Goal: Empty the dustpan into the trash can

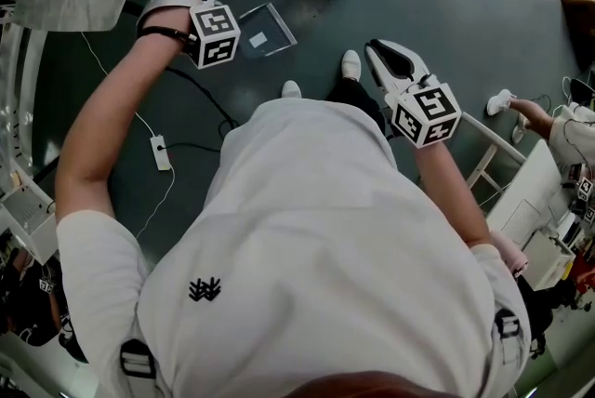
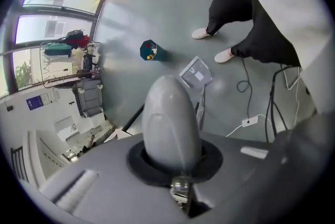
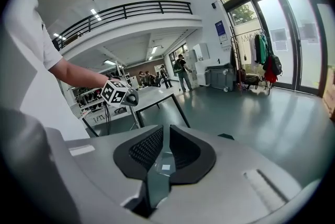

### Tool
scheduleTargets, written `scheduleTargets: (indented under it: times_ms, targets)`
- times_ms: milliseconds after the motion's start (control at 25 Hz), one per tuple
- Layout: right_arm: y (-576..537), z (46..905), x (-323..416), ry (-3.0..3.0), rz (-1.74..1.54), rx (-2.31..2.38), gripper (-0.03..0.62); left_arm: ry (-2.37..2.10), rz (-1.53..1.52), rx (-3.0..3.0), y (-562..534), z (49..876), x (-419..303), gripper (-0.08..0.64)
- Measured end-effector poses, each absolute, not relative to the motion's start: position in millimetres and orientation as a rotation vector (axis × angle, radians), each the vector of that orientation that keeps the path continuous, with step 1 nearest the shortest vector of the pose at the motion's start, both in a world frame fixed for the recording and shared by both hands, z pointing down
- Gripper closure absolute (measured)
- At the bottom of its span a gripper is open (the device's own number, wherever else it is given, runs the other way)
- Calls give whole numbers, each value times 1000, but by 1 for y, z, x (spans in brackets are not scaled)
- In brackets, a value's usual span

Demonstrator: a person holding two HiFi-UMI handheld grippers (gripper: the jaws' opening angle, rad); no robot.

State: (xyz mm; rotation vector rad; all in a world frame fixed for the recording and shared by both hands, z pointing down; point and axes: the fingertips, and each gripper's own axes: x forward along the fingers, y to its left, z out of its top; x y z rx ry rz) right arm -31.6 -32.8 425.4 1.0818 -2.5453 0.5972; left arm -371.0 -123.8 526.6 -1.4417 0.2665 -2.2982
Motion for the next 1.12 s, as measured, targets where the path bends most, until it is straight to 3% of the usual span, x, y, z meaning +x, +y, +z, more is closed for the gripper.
scheduleTargets:
  times_ms: [440, 1120]
  targets:
    - [16, 432, -51, -2487, 551, 1085, 586, 633, -2191, -2076, -35, 538, -372, 503]
    - [28, 435, -71, -2470, 491, 1051, 591, 985, -2059, -2556, 44, 543, -377, 503]
